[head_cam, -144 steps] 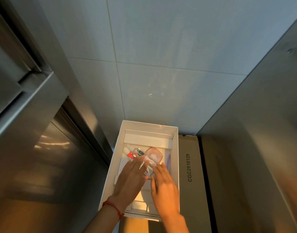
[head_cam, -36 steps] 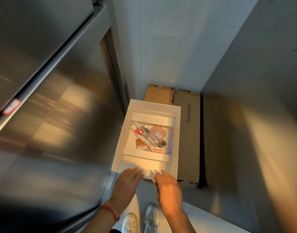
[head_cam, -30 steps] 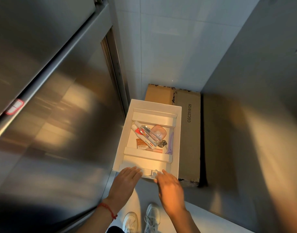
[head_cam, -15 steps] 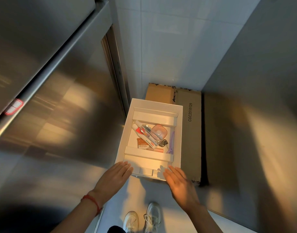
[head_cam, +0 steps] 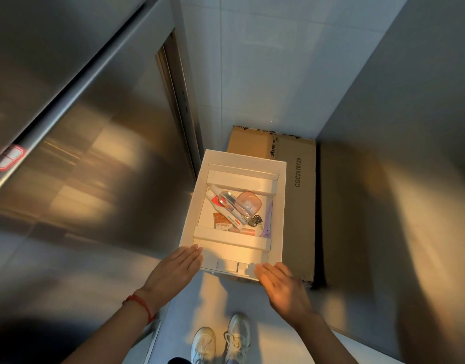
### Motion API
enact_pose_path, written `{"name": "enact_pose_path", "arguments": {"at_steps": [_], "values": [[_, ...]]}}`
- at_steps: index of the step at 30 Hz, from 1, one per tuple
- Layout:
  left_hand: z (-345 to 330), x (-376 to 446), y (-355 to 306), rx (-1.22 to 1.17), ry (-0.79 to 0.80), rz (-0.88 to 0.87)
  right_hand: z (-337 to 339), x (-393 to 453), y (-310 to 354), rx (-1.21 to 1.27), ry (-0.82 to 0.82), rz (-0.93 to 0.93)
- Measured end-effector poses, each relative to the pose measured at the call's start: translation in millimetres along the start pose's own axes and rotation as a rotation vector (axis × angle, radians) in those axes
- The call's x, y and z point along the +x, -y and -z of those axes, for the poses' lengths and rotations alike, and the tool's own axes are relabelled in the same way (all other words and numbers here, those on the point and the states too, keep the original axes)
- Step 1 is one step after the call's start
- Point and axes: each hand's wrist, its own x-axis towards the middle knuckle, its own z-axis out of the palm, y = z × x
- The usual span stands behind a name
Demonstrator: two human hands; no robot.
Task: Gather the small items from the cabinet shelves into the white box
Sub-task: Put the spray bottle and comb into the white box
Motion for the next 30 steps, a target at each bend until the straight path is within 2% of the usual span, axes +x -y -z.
{"name": "enact_pose_path", "arguments": {"at_steps": [10, 25, 30], "values": [[-4.5, 2.6, -0.4, 0.027, -0.036, 0.012, 6.8, 10.4, 6.8, 0.005, 0.008, -0.076], [4.3, -2.2, -12.6, 0.024, -0.272, -0.024, 20.7, 1.8, 11.8, 0.006, 0.013, -0.106], [18.4, -11.4, -22.0, 0.058, -0.353, -0.049, 38.5, -1.5, 20.3, -0.004, -0.048, -0.104]]}}
